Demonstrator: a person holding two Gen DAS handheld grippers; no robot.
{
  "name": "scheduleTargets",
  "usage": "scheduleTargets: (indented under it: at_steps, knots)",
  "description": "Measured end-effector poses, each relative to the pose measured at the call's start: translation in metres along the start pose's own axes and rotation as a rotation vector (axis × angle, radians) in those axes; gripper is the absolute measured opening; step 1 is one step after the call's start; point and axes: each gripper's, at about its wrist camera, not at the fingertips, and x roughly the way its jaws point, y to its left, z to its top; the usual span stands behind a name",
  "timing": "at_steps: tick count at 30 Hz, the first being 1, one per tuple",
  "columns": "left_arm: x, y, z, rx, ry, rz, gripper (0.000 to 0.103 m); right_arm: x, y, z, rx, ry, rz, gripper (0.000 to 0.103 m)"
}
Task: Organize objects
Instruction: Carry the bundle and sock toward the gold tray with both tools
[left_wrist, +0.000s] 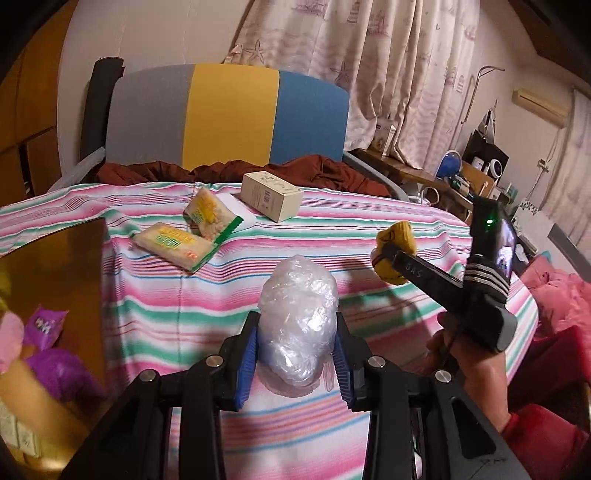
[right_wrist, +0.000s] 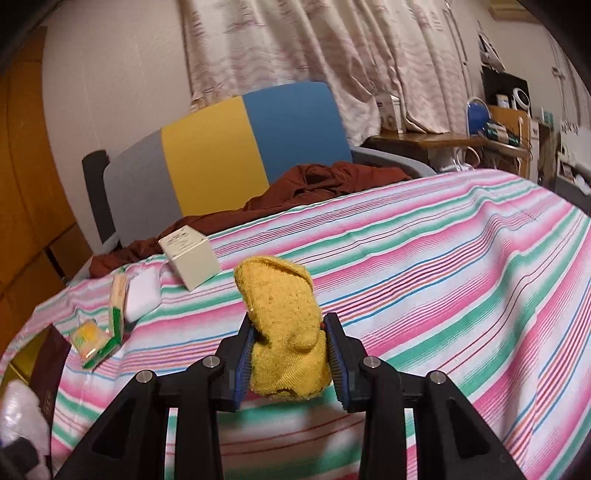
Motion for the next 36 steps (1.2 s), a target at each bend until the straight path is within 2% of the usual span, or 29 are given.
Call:
scheduleTargets:
  at_steps: [11, 18, 24, 29, 34, 36]
  knots:
    - [-0.047, 0.056, -0.015, -0.112, -0.018, 0.016, 0.037, -0.026, 0.033, -0.022, -0.105, 0.054, 0.029, 0.035]
    - [-0.075, 0.106, -0.011, -0.208, -0.067, 0.067, 0.037, -0.052, 0.084, -0.041, -0.125, 0.102, 0.176, 0.035]
    - [-0.093, 0.161, -0.006, -0.287, -0.096, 0.137, 0.037, -0.072, 0.144, -0.042, -0.161, 0.111, 0.332, 0.035]
    - [-0.102, 0.200, -0.003, -0.316, -0.104, 0.196, 0.038, -0.080, 0.191, -0.042, -0.187, 0.155, 0.451, 0.035]
    - [-0.106, 0.241, 0.001, -0.387, -0.101, 0.245, 0.037, -0.081, 0.236, -0.048, -0.257, 0.189, 0.519, 0.036]
    - [-0.106, 0.252, 0.002, -0.406, -0.103, 0.262, 0.037, -0.078, 0.251, -0.052, -0.296, 0.207, 0.519, 0.036]
